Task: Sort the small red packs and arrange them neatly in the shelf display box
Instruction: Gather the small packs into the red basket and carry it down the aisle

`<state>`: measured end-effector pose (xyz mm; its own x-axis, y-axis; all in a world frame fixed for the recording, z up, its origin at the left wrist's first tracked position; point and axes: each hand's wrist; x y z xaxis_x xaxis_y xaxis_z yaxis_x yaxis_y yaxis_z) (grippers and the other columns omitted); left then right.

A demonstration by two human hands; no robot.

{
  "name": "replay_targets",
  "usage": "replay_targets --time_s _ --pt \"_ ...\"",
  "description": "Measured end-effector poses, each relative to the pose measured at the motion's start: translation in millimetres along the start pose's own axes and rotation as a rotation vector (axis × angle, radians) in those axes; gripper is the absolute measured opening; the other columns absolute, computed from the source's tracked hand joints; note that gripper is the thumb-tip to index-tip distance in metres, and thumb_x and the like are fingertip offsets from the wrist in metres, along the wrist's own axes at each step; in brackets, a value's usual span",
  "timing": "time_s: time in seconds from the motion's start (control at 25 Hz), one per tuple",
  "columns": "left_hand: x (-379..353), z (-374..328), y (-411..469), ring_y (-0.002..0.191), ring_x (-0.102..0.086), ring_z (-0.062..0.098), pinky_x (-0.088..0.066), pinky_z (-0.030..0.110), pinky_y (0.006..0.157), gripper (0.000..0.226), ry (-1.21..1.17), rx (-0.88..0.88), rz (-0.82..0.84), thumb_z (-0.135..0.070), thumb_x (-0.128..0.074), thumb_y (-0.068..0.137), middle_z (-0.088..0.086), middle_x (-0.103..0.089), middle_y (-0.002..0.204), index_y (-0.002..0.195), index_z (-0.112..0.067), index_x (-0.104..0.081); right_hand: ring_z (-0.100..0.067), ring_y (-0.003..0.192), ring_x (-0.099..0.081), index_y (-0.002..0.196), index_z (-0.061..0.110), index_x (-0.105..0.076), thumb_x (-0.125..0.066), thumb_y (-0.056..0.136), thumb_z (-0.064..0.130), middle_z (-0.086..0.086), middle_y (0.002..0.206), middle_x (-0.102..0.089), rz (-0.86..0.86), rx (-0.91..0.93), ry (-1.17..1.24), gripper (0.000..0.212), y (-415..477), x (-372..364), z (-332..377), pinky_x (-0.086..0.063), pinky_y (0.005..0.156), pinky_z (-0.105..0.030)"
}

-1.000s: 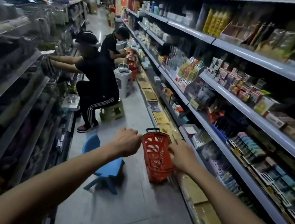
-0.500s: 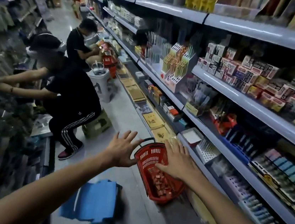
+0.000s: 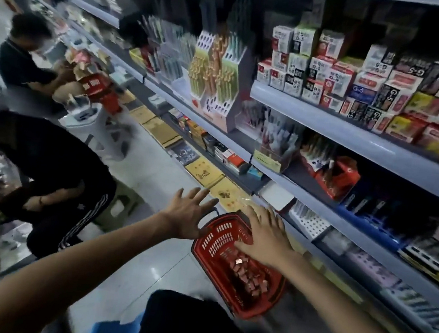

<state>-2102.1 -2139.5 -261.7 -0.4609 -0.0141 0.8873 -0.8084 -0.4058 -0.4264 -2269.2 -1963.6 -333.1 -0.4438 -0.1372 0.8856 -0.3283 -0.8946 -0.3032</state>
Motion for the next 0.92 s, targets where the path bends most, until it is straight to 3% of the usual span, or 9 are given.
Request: replay_targets --time_s 0.28,0.44,0.52,0.64,0.8,0.92 --pt "-56 81 193 0.158 -0.010 0.038 -0.012 0.064 0.123 0.096 0.199 -0.486 0.014 -0.078 -0.041 0.087 0.014 -0.007 0.173 0.164 -0.032 -0.007 -0.035 0.155 -0.011 0.163 0.022 -0.004 -0.051 0.085 0.076 -0.011 0.167 -0.011 -0.121 -0.257 0.042 0.106 120 -64 -11 -0.012 0.125 -0.053" --pt "-125 121 292 0.154 -0.024 0.042 -0.024 0.062 0.119 0.091 0.287 -0.785 -0.025 -0.071 -0.041 0.090 0.020 -0.020 0.170 0.164 -0.024 -0.017 -0.047 0.139 -0.042 0.157 0.011 -0.035 -0.038 0.090 0.067 -0.024 0.155 -0.040 -0.169 -0.470 0.073 0.088 171 -141 -20 -0.030 0.114 -0.062" --pt "-162 133 314 0.147 -0.037 0.045 -0.033 0.062 0.115 0.093 0.233 -0.823 -0.005 -0.069 -0.051 0.087 0.022 -0.035 0.163 0.161 -0.016 -0.029 -0.051 0.129 -0.051 0.148 0.003 -0.049 -0.042 0.086 0.071 -0.030 0.144 -0.050 -0.040 -0.588 0.154 0.093 176 -184 -21 -0.040 0.107 -0.063" --pt "-233 137 338 0.129 -0.056 0.048 -0.048 0.063 0.100 0.092 0.157 -0.875 0.085 -0.067 -0.055 0.081 0.027 -0.052 0.149 0.151 -0.008 -0.047 -0.053 0.127 -0.053 0.147 0.003 -0.051 -0.051 0.079 0.071 -0.033 0.142 -0.052 0.048 -0.700 0.290 0.096 180 -267 -15 -0.044 0.103 -0.063" --pt "-348 106 365 0.137 -0.049 0.048 -0.042 0.064 0.108 0.095 0.120 -0.833 0.122 -0.073 -0.038 0.081 0.027 -0.049 0.152 0.155 -0.015 -0.043 -0.041 0.149 -0.029 0.160 0.016 -0.028 -0.044 0.079 0.080 -0.020 0.163 -0.029 0.036 -0.733 0.309 0.104 193 -379 -46 -0.031 0.118 -0.055" --pt "-430 67 382 0.142 -0.044 0.046 -0.034 0.061 0.115 0.094 0.055 -0.774 0.167 -0.072 -0.031 0.081 0.026 -0.046 0.154 0.160 -0.020 -0.032 -0.043 0.149 -0.031 0.158 0.011 -0.032 -0.037 0.085 0.084 -0.023 0.163 -0.028 0.078 -0.719 0.317 0.103 211 -459 -86 -0.035 0.115 -0.058"
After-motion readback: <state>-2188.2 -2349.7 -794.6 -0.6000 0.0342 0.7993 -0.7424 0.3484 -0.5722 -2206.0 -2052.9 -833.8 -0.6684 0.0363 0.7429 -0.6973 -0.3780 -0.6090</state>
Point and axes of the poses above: each hand's wrist, its own y-axis towards the middle knuckle, its own x-axis out of the back of the hand, z = x × y
